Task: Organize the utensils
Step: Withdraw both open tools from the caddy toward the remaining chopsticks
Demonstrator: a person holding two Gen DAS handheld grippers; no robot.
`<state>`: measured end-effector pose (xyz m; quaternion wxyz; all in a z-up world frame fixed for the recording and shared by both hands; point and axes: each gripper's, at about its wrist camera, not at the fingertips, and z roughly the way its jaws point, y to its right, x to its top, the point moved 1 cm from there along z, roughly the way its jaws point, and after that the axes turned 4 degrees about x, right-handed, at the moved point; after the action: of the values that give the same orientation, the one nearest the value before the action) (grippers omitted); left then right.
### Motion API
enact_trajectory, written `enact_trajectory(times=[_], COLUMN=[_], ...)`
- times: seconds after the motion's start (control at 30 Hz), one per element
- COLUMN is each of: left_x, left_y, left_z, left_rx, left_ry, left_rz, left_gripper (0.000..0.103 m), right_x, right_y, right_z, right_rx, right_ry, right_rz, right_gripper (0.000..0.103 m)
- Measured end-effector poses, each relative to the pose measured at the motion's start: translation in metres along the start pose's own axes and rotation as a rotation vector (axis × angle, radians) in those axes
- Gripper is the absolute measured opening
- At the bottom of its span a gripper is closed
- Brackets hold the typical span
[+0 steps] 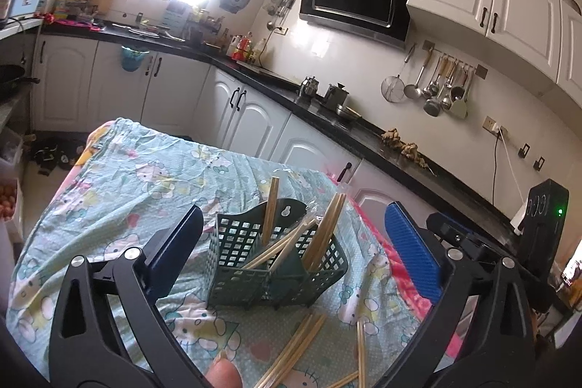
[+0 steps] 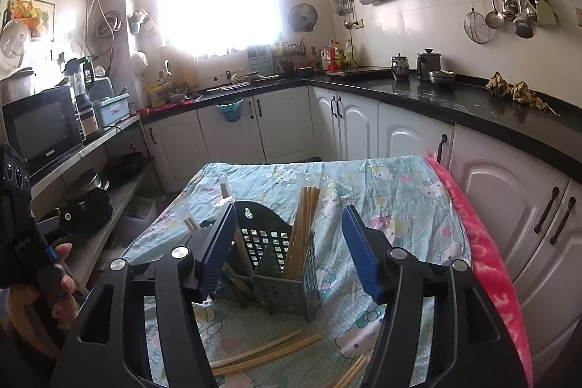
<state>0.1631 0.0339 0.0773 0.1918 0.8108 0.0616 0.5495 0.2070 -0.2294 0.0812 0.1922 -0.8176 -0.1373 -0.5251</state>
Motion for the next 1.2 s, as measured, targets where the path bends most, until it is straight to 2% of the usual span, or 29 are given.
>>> enact_trajectory(times=[0.57,1.2], left_x=[-0.018,-0.073], left_y=[-0.003,-0.02], left_z=[-0.022,-0.019], left_rx=[0.008,0.047], left_ry=[-0.023,-0.159], left_rz=[0.004,0.024], left_gripper=[0.092,0.092], right_x=[-0.012,-0.045], right_y=[-0.012,-0.015], right_z=[-0.02,-0.02], right_rx=[0.024,0.023], right_ry=[-0.022,-0.102], right_rz=[-0.017,-0.018], right_gripper=[0.061,0.061])
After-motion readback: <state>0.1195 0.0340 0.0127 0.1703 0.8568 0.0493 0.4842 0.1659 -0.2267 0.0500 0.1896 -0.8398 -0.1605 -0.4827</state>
